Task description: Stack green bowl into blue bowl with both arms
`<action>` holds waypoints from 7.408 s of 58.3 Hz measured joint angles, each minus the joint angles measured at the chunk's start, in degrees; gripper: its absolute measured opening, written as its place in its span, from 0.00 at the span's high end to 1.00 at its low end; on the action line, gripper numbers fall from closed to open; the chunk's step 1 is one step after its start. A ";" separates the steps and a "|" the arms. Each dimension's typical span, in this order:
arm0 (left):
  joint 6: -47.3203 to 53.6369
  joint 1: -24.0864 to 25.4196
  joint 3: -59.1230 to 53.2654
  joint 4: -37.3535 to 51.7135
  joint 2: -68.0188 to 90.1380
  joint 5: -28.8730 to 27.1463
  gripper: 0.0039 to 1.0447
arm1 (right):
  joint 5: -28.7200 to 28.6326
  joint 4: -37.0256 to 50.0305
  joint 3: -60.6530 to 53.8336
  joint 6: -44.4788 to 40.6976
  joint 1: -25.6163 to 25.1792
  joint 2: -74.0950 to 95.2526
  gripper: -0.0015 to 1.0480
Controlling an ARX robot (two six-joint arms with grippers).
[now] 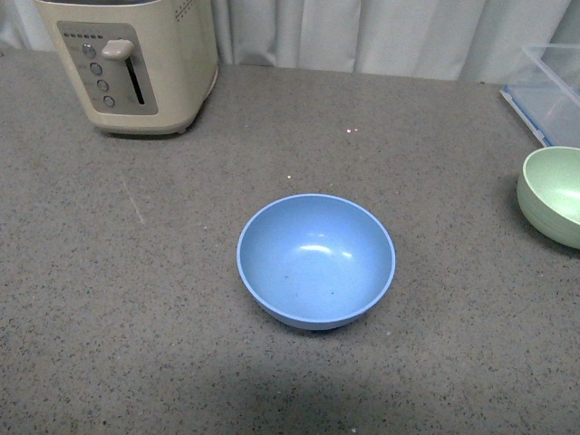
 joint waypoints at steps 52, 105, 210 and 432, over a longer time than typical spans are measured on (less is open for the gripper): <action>0.15 0.00 0.00 -3.50 -4.85 -0.07 0.06 | -14.60 17.07 26.47 -14.16 -10.08 65.20 0.09; 0.15 0.02 0.00 -3.56 -4.85 -0.04 0.06 | -14.99 -4.15 52.89 -45.11 -4.50 109.77 0.10; 0.17 0.00 0.00 -3.56 -4.85 -0.04 0.06 | -17.77 -13.49 48.83 -55.80 33.11 95.82 0.98; 0.17 0.00 0.00 -3.56 -4.87 -0.04 0.06 | 0.02 0.07 0.02 0.00 0.33 0.00 0.09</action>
